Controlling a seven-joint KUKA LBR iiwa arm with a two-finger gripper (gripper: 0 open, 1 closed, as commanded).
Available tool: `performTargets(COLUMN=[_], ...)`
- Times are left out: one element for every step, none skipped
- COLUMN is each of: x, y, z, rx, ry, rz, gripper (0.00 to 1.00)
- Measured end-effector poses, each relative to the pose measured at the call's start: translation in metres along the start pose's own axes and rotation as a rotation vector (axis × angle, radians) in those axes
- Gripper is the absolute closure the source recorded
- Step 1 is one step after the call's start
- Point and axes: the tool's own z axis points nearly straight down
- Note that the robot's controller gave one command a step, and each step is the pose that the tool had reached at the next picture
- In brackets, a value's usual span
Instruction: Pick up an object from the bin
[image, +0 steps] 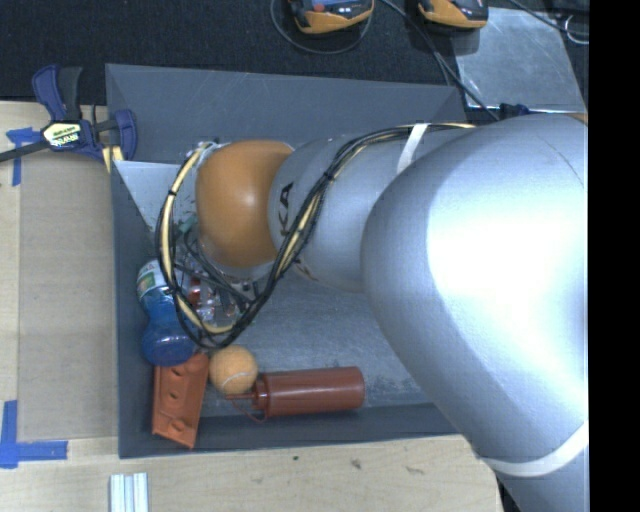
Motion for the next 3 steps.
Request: performTargets(x=[-0.0173,-0.0211,-0.0212], y=[-0.0051,-0.0018,-0.0018], z=[0.0009,-0.0012,-0.0014], rx=[-0.002,0.004,0.004], ry=[0.001,-0.004,-0.004], rz=[-0.039,0.013,0.012], gripper=[0.0,1.0,1.0])
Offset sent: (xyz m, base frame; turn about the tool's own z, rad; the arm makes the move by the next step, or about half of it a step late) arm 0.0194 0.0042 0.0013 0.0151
